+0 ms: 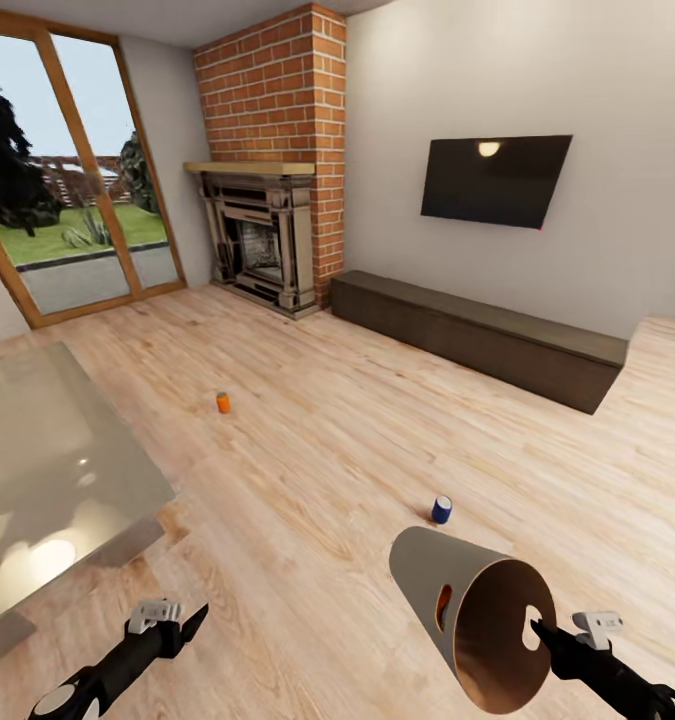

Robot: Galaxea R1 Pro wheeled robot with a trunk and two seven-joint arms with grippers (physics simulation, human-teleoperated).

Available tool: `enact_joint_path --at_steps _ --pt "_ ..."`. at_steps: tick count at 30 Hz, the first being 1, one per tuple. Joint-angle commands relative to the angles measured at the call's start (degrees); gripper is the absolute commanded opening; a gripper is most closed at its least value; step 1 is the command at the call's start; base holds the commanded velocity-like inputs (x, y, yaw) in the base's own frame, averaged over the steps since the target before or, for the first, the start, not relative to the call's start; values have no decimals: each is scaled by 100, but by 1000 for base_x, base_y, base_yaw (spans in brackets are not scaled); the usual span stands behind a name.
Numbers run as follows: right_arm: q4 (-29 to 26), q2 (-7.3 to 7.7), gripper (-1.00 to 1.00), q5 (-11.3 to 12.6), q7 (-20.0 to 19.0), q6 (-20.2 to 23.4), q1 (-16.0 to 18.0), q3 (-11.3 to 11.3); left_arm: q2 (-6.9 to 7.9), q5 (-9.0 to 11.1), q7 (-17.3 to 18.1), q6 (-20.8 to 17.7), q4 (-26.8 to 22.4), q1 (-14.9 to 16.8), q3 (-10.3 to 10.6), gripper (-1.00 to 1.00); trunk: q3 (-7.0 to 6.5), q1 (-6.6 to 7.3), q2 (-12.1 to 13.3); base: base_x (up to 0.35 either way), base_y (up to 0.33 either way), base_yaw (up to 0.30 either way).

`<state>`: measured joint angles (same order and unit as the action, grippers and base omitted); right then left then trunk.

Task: Put the three can of soda from the living room inside the tash can in the kitchen.

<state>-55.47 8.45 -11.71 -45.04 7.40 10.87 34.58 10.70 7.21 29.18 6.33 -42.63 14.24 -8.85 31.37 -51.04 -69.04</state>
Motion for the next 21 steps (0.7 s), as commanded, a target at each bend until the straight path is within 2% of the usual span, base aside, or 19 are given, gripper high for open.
enact_joint_path --at_steps 1,12,21 --pt "-6 -1 -100 63 -53 25 3 2 -1 0 0 0 0 0 1 100 -1 0 0 292 0 -249" --pt "-1 8 -100 64 -57 42 3 9 2 0 0 0 1 0 6 100 -1 0 0 317 -9 -251" --pt "0 0 -100 64 -45 42 3 13 0 -4 -8 0 1 0 6 100 -1 0 0 283 -140 -251"
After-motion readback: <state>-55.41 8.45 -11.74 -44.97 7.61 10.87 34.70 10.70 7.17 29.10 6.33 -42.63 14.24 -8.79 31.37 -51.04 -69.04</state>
